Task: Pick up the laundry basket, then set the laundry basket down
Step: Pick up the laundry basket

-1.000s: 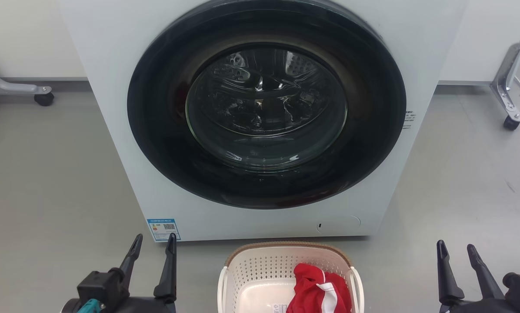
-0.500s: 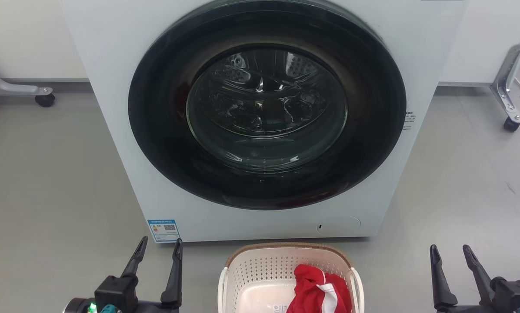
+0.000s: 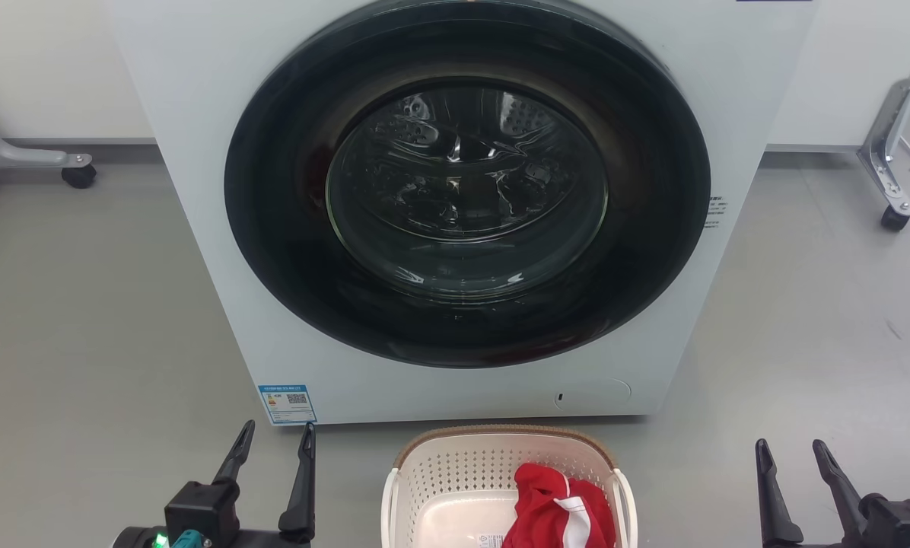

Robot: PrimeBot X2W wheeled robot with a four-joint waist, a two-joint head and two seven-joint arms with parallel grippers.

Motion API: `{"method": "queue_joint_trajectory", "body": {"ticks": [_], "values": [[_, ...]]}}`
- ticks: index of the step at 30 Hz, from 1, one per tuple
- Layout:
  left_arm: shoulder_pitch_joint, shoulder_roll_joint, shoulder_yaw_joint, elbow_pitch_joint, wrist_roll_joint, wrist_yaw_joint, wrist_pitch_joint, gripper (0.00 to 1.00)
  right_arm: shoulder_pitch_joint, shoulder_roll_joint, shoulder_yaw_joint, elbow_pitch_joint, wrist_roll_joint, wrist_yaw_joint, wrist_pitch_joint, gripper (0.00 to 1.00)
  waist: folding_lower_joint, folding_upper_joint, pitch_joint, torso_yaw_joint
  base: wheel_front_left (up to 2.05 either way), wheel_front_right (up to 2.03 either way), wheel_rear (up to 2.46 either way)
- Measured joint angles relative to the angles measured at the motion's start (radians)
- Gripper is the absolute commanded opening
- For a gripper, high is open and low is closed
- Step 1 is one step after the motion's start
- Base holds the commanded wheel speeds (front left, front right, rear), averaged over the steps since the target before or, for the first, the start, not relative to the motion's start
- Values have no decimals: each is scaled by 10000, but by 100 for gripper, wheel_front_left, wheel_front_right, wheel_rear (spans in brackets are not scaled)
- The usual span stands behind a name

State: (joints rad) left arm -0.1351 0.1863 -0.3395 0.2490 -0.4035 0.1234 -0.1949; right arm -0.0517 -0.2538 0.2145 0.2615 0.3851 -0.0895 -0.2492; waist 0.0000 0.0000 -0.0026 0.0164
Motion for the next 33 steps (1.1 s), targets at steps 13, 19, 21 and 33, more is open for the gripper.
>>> {"method": "queue_joint_trajectory", "body": {"ticks": [13,19,21,33], "values": [[1,-33,48,58,2,8,173,100,-3,0,0,36,2,0,0,100,-2,0,25,34,0,0,0],[16,-73,56,-33,6,8,186,100,-2,2,-17,-13,13,2,0,100,-2,0,143,40,0,0,0],[15,-82,59,-77,8,8,188,100,-2,2,-29,-23,17,2,0,100,-1,0,235,43,0,0,0],[-59,-199,132,-531,27,10,353,100,-361,2,-19,-322,25,15,2,100,0,0,1258,33,0,0,0]]}}
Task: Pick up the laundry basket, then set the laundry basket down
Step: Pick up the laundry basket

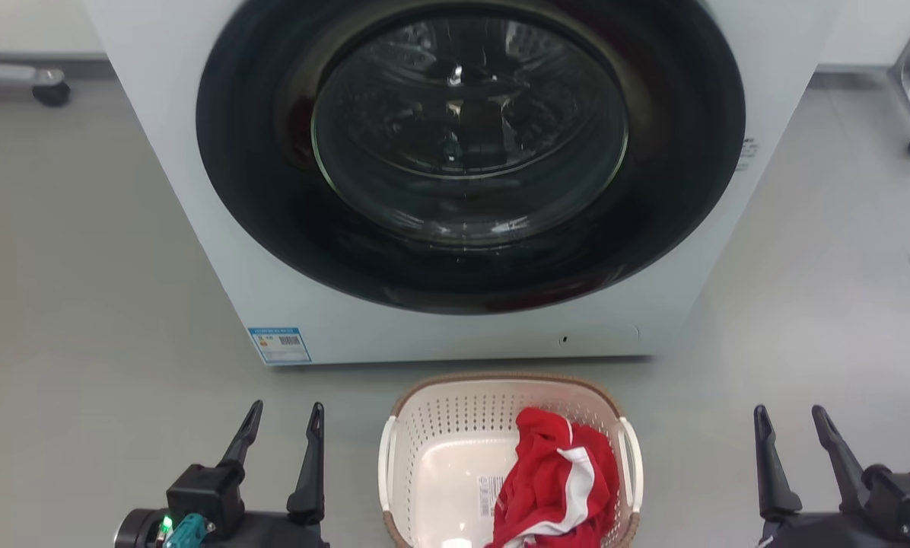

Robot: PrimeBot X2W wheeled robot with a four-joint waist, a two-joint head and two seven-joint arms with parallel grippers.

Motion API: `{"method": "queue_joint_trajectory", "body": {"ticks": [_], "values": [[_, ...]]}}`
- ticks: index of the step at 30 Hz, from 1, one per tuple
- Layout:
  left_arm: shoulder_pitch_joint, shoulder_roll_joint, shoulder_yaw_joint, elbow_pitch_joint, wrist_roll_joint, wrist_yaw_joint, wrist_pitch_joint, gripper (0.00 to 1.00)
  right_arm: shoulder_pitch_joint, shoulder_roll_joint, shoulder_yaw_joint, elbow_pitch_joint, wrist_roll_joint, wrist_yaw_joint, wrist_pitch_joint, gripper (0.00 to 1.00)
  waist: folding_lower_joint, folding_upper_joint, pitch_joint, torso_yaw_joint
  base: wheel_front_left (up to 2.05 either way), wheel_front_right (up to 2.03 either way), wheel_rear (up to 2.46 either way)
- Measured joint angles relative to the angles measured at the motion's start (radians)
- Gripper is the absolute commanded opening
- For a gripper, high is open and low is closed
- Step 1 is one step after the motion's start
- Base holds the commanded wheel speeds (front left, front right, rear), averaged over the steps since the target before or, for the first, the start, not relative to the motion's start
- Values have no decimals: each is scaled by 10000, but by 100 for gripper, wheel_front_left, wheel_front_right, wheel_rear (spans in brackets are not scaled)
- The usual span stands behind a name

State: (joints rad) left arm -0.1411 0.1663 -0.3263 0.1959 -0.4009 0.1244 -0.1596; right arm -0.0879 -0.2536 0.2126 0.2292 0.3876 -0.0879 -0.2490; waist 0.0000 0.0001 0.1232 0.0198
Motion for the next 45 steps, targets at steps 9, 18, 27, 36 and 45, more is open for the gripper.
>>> {"method": "queue_joint_trajectory", "body": {"ticks": [9,18,27,36,45], "values": [[-697,-79,188,-219,244,0,100,100,-717,-6,-6,-155,-10,42,17,100,3,1,1201,-86,0,0,0],[-1376,-111,322,-372,257,0,178,100,-1376,-23,-10,-314,-33,46,35,100,3,1,2497,-204,0,0,0],[-2110,-159,479,-462,272,0,249,100,-2121,-48,-17,-449,-98,86,109,100,3,1,3830,-296,0,0,0],[-2805,-201,485,-489,332,0,343,100,-2817,-48,-12,-535,-100,102,192,100,2,2,5026,-331,0,0,0],[-3394,-255,483,-6,282,-173,364,100,-3463,42,12,-36,-58,190,201,100,2,2,6230,-360,0,0,0]]}}
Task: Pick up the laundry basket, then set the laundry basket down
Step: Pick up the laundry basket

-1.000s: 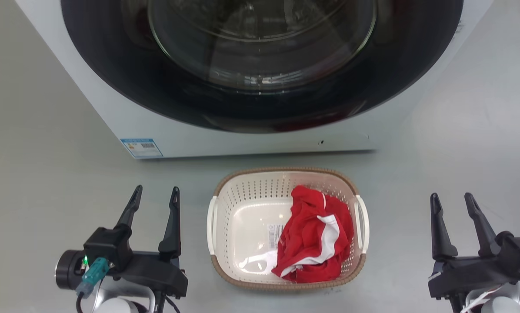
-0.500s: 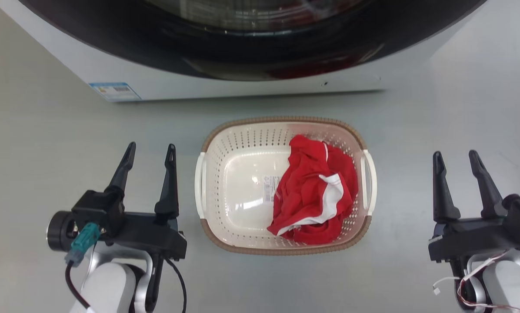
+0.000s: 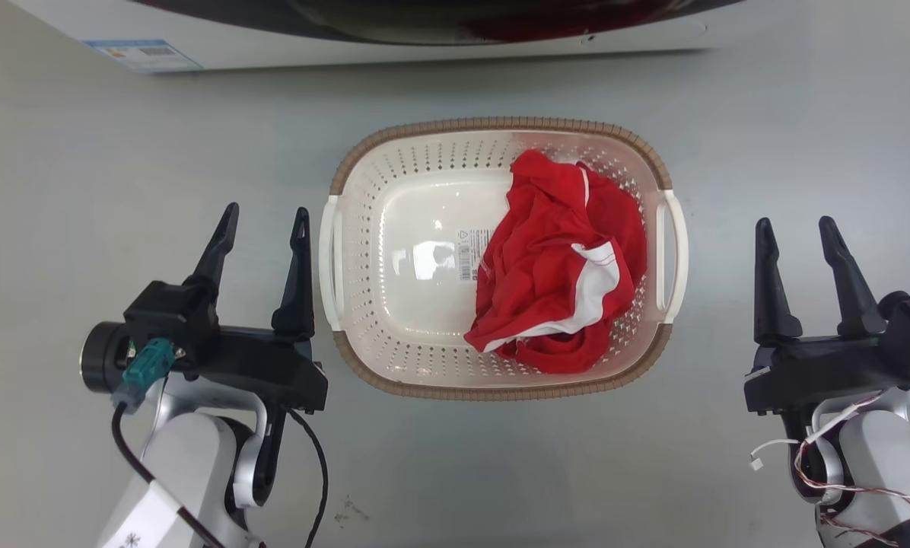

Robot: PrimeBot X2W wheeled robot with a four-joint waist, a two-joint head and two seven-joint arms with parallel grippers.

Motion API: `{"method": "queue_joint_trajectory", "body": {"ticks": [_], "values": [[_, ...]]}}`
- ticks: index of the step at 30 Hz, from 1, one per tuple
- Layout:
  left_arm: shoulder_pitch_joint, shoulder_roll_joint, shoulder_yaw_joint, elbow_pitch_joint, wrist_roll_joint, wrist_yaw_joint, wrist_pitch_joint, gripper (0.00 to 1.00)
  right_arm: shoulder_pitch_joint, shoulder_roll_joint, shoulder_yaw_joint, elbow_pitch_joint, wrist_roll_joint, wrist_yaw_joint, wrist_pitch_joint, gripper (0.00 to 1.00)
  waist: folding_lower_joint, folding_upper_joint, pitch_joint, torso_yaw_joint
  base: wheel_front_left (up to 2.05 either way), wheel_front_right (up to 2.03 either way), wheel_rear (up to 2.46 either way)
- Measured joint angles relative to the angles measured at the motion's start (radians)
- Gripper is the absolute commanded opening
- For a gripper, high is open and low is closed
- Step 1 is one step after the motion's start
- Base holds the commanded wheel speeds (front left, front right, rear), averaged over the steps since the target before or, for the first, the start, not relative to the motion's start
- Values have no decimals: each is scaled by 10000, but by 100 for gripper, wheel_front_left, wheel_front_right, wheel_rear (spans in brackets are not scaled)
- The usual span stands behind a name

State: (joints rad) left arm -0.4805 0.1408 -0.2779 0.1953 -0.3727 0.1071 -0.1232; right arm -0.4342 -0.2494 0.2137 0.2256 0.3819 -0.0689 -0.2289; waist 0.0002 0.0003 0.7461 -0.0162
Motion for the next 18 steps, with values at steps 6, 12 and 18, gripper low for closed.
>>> {"method": "queue_joint_trajectory", "body": {"ticks": [6,12,18], "values": [[-554,-86,-94,936,-138,-299,261,100,-529,257,217,880,73,161,163,100,-1,0,588,-71,0,0,0],[-1088,-174,-169,1994,-497,-606,631,100,-1152,435,474,1770,138,412,355,100,-1,-1,731,-159,0,0,0],[-1987,-192,-201,3103,-717,-1012,1172,100,-2120,596,663,2744,194,708,763,100,-1,-2,779,-230,0,0,0]]}}
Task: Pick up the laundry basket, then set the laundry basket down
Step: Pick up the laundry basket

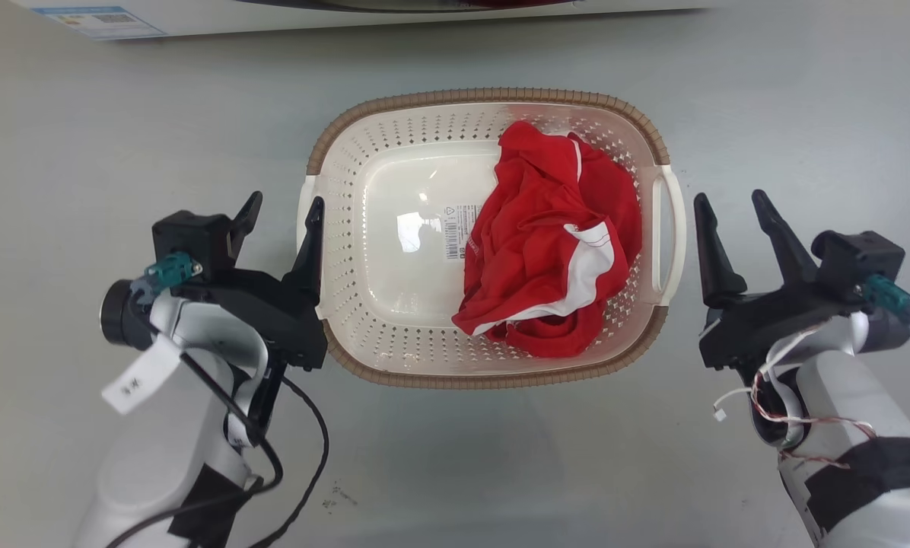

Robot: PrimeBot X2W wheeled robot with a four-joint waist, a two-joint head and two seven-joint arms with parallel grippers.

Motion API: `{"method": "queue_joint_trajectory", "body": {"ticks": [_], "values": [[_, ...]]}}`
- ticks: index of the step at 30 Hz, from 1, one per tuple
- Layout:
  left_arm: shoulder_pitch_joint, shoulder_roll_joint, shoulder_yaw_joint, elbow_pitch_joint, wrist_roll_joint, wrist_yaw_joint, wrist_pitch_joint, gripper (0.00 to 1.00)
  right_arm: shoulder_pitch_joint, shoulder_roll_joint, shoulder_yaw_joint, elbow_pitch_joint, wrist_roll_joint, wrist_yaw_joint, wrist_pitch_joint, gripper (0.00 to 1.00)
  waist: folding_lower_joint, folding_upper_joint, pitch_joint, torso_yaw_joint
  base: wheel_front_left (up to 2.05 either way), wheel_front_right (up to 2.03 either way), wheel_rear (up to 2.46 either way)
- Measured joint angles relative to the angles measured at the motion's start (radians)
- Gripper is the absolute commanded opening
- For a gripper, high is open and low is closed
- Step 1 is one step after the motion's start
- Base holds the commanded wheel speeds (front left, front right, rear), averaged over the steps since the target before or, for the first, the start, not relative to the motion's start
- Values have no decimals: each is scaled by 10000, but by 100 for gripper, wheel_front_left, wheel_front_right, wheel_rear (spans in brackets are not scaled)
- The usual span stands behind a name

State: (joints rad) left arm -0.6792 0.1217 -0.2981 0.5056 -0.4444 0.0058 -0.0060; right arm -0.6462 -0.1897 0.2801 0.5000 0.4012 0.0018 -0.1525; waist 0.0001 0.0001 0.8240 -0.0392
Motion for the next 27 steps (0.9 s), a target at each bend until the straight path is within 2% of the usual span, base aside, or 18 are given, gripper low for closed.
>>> {"method": "queue_joint_trajectory", "body": {"ticks": [7,12,24,25,26,27], "values": [[-904,-58,-58,1409,-370,-541,817,100,-963,245,380,1344,46,428,644,100,0,0,90,-78,0,0,0],[-1328,-211,-58,2372,-606,-769,1402,100,-1383,504,499,2334,65,527,1028,100,0,0,181,-105,0,0,0],[-2111,-345,221,3879,-1097,-859,2023,100,-2397,878,675,3889,416,779,1695,100,-1,-1,655,-196,0,0,0],[-2198,-362,263,3977,-1127,-859,2019,100,-2494,882,654,3994,420,779,1693,91,-1,-1,694,-198,0,0,0],[-2243,-372,282,4042,-1154,-859,2004,20,-2579,888,644,4105,435,790,1697,0,0,-1,725,-199,0,0,0],[-2269,-397,293,4136,-1164,-857,1964,0,-2654,894,639,4190,483,794,1701,0,-1,-1,744,-200,0,0,0]]}}
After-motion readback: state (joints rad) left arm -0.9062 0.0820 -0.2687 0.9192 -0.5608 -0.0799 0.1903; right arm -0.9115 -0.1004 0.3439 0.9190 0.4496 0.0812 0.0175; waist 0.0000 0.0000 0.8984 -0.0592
